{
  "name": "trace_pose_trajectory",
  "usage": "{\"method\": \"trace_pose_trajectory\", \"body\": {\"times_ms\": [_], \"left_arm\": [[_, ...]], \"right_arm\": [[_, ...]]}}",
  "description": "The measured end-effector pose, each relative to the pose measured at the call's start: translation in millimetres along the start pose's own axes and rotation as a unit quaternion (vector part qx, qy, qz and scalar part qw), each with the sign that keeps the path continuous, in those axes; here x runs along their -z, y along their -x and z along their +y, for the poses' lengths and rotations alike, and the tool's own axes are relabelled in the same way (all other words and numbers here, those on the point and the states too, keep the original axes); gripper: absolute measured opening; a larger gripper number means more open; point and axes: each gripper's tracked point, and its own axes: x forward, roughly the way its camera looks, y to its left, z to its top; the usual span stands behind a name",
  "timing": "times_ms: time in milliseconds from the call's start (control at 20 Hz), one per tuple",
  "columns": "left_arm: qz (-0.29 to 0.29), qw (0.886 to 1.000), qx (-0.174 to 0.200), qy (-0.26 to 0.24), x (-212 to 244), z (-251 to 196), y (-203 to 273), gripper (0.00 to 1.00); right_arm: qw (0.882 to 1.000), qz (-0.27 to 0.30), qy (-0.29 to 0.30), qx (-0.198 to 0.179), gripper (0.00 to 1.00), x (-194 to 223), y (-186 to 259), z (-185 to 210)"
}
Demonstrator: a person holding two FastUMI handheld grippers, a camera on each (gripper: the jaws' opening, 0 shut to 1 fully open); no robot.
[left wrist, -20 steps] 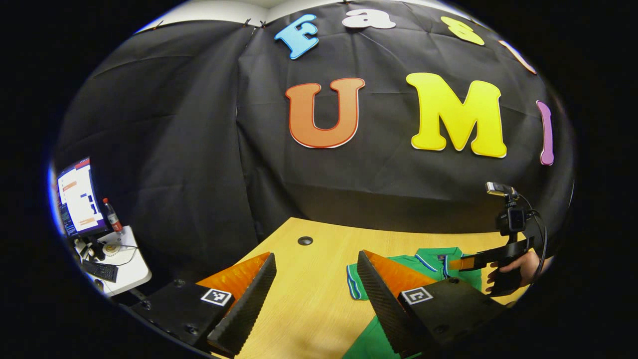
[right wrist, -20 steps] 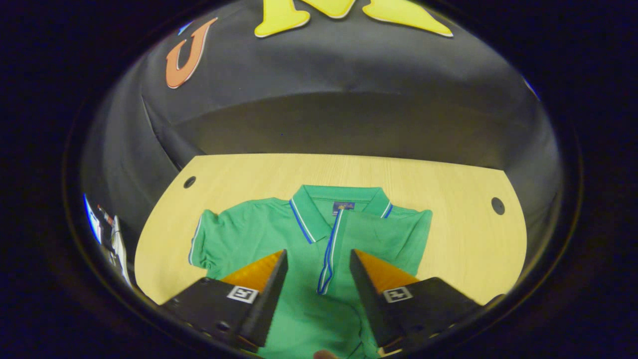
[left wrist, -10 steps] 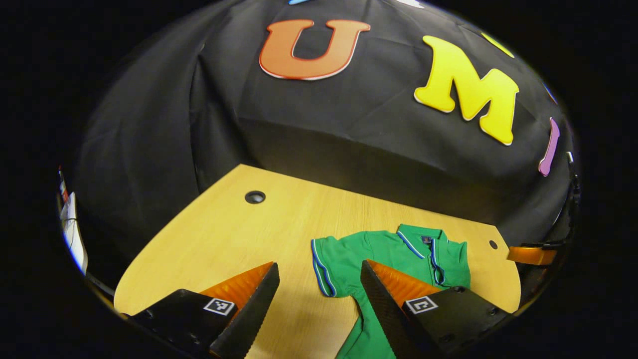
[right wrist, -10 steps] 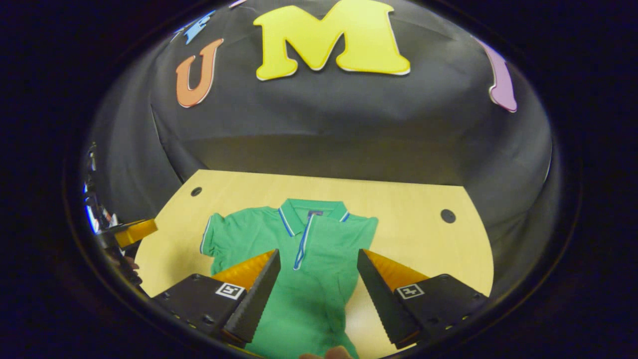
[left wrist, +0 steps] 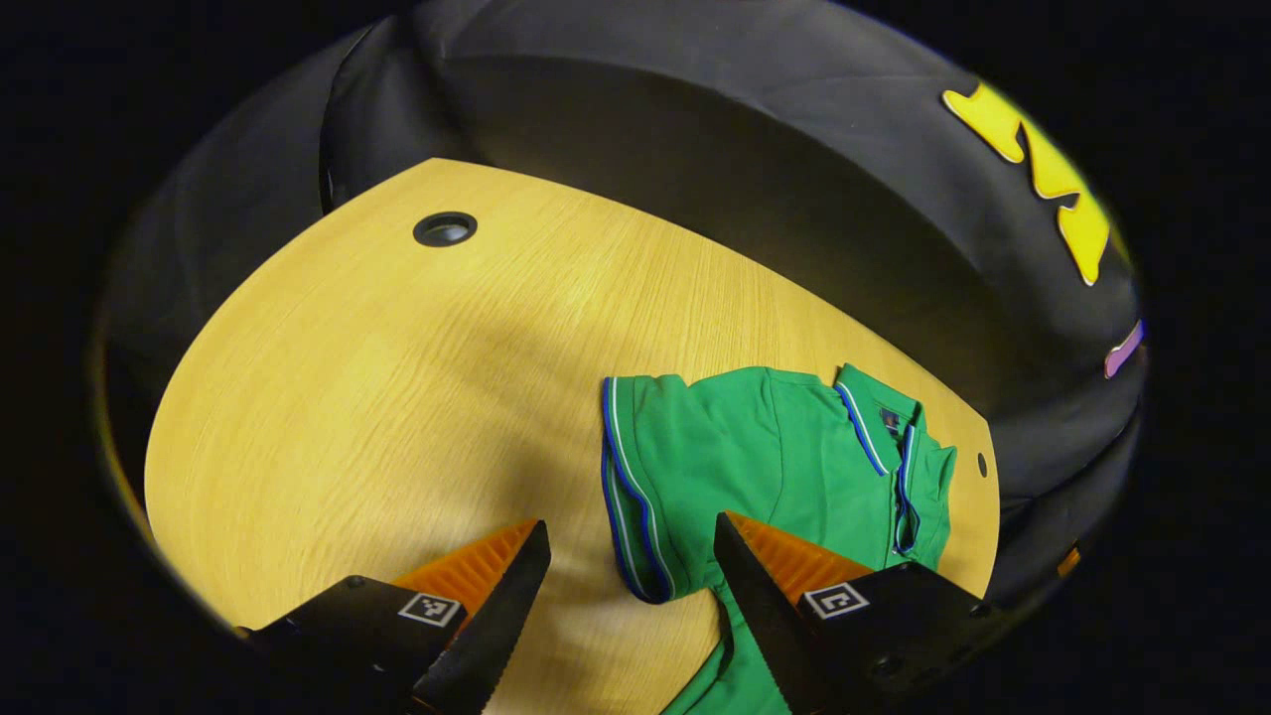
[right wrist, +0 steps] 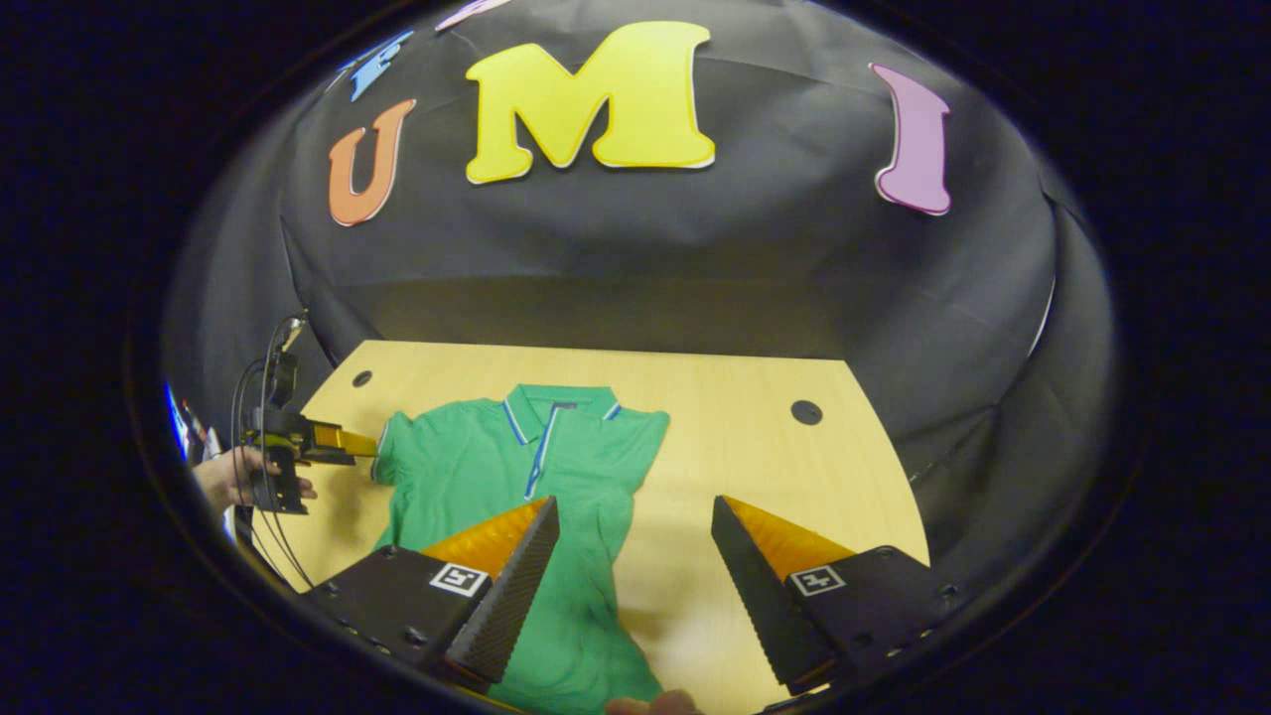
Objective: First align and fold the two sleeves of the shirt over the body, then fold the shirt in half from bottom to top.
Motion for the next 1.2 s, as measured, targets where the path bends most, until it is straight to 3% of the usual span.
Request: {"method": "trace_pose_trajectory", "body": {"times_ms": [350, 450, 500, 600, 700, 750, 800, 1200], "left_arm": [[0.033, 0.998, -0.037, -0.037, 1.5, -11.2, -21.9, 1.00], [0.038, 0.998, -0.038, -0.039, 2.5, -18.8, -24.4, 0.92], [0.040, 0.997, -0.047, -0.044, 3.6, -16.7, -28.5, 0.95], [0.048, 0.995, -0.063, -0.054, 5.4, -16.0, -30.3, 0.59], [0.061, 0.995, -0.058, -0.061, 9.5, -20.5, -30.4, 0.40], [0.067, 0.994, -0.054, -0.064, 11.8, -22.6, -30.1, 0.54], [0.070, 0.994, -0.055, -0.066, 11.6, -22.0, -30.1, 0.30], [0.061, 0.990, -0.081, -0.094, 1.9, -29.7, -20.9, 0.07]], "right_arm": [[0.999, 0.023, -0.033, 0.019, 0.93, 26.4, 4.7, -17.3], [0.999, 0.028, -0.032, 0.020, 0.95, 31.5, 4.4, -17.1], [0.999, 0.032, -0.036, 0.018, 0.95, 34.3, 3.9, -15.2], [0.998, 0.039, -0.049, 0.017, 0.94, 38.1, 2.7, -13.4], [0.997, 0.043, -0.059, 0.020, 0.95, 41.3, 0.2, -14.3], [0.997, 0.044, -0.062, 0.023, 0.94, 42.7, -1.1, -16.7], [0.996, 0.046, -0.068, 0.024, 0.94, 42.8, -1.9, -18.4], [0.993, 0.036, -0.103, 0.051, 0.94, 42.8, 4.5, -45.9]]}}
